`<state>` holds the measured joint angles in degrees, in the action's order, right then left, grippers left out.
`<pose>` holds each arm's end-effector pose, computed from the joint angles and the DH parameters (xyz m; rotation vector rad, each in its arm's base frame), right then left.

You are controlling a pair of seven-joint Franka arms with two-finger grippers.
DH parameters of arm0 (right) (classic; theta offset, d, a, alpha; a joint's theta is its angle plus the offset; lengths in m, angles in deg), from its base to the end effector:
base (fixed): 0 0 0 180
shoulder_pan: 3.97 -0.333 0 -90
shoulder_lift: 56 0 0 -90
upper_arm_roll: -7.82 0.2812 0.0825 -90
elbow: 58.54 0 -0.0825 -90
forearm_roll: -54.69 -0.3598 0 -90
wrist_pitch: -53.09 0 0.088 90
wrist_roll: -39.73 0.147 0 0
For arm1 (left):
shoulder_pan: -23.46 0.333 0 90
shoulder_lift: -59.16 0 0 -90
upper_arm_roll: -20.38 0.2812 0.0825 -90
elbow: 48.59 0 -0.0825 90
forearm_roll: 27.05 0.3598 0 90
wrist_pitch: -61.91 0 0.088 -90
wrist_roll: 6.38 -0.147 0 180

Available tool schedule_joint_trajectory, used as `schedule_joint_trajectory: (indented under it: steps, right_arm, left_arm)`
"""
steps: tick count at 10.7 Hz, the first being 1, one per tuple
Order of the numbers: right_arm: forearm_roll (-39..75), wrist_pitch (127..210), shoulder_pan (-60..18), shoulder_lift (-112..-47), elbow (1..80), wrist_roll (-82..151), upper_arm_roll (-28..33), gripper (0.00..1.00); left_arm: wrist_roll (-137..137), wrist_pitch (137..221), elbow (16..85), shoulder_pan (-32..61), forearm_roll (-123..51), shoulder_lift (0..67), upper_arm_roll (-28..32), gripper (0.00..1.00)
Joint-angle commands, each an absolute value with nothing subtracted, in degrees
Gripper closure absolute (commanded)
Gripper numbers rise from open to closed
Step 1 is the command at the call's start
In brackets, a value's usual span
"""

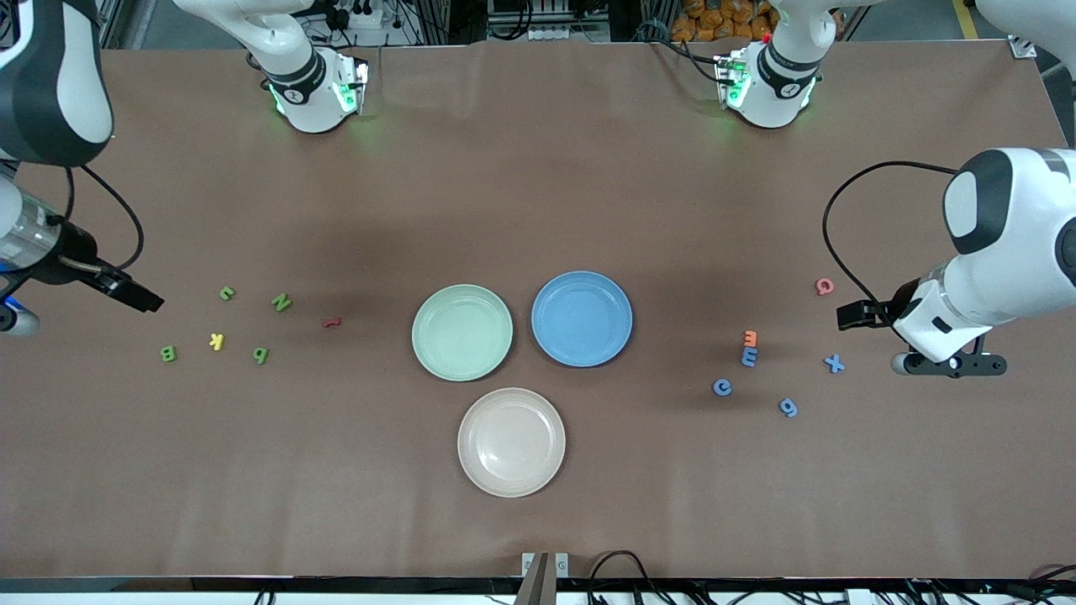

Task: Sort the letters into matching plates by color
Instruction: 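Reach the right gripper to the green N while the left gripper reaches the blue X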

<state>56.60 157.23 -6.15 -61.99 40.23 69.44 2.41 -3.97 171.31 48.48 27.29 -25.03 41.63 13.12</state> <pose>0.5657 -0.0346 0.4446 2.9749 -0.8653 -0.0007 0.5985 -0.0279 0.3484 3.1372 -0.0421 -0.1386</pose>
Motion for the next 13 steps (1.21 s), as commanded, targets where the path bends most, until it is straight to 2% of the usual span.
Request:
schedule_joint_trajectory:
  steps: [1, 4, 7, 10, 13]
  right_arm:
    - [54.53, 163.11, -6.43, -62.59, 44.37, 81.09, 2.64, 0.00]
    - [45.56, 169.18, -6.16, -63.55, 47.45, 89.80, 2.64, 0.00]
    - [45.37, 173.83, -6.60, -65.75, 49.82, 100.86, 2.64, 0.00]
    - [45.46, 185.25, -7.48, -67.94, 56.84, 112.65, 2.64, 0.00]
    - [45.55, 186.41, -7.48, -69.53, 60.97, 112.77, 2.64, 0.00]
  left_arm:
    - [-1.03, 179.04, 57.21, 31.18, -24.94, 43.69, 13.17, 0.00]
    - [5.53, 185.38, 62.23, 32.43, -22.42, 43.51, 13.26, 0.00]
    - [19.16, 185.74, 63.04, 33.13, -14.93, 43.42, 12.99, 0.00]
    - [21.30, 189.33, 63.56, 35.92, -15.44, 40.01, 12.73, 0.00]
    - [23.50, 194.50, 63.56, 39.26, -16.15, 35.53, 12.64, 0.00]
